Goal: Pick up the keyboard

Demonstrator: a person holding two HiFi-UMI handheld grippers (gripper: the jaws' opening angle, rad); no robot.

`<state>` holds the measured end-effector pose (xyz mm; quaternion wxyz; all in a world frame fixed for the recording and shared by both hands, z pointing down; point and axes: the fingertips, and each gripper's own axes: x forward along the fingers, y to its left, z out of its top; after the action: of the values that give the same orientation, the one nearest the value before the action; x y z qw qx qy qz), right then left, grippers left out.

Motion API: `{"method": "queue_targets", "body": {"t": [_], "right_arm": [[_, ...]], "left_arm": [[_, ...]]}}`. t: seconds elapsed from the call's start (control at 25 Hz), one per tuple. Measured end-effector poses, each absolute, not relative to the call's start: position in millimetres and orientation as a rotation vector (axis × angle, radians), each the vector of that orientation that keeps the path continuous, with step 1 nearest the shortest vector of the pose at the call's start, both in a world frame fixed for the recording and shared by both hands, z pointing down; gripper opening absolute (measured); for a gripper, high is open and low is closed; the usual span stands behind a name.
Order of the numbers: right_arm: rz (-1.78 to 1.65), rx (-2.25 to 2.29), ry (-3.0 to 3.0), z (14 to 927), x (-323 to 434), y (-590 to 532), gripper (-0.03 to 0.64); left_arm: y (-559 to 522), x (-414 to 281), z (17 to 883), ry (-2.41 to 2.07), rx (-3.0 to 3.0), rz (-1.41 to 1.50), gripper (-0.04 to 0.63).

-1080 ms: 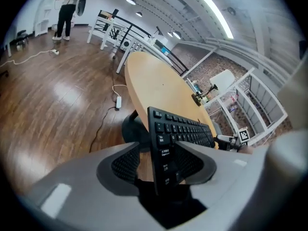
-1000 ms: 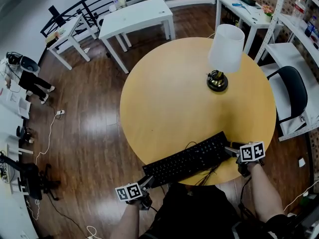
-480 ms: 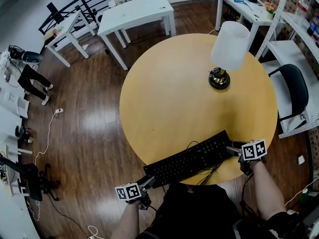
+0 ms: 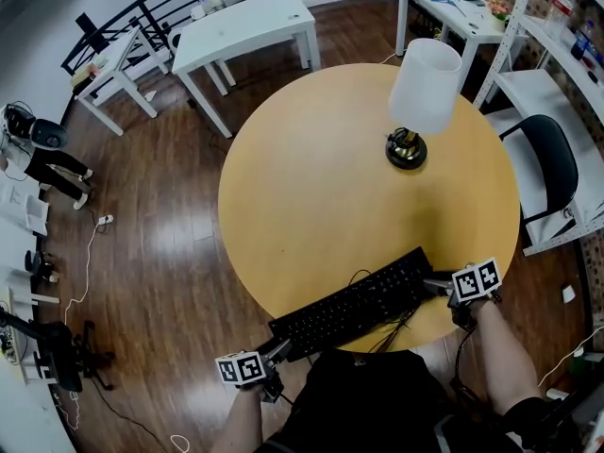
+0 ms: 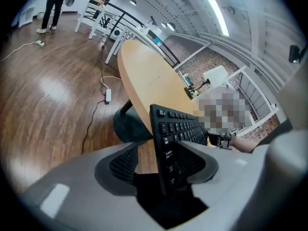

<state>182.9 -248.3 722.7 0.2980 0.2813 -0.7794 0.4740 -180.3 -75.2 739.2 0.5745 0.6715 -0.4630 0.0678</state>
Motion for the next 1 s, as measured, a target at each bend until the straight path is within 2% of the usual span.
{"method": "queue_targets", "body": {"t": [0.04, 0.12, 0.28, 0.4, 0.44, 0.52, 1.0], "right_arm": [[1.258, 0.721, -2.069, 723, 180, -246, 0.22], [1.22, 0.709, -2.061, 725, 178, -244, 0.202], [1.259, 0.727, -2.055, 725, 179, -245, 0.21], [1.356, 0.743, -2.035, 728, 184, -247, 0.176], [1.378, 0.737, -2.037, 728, 185, -247, 0.169], [1.406, 0.72, -2.055, 726, 184, -248, 0.156], [1.48, 0.819, -2.126, 705, 182, -247, 0.117]], "left_arm": [[-75, -181, 739, -1.088, 1.577, 0.162, 0.249], [-75, -181, 739, -1.088, 1.583, 0.167, 0.25], [-75, -180, 739, -1.085, 1.585, 0.154, 0.25], [-75, -176, 739, -1.061, 1.589, 0.118, 0.244], [-75, -173, 737, -1.045, 1.598, 0.096, 0.228], [-76, -169, 732, -1.025, 1.611, 0.044, 0.15], [-90, -184, 703, -1.065, 1.634, -0.124, 0.13]]}}
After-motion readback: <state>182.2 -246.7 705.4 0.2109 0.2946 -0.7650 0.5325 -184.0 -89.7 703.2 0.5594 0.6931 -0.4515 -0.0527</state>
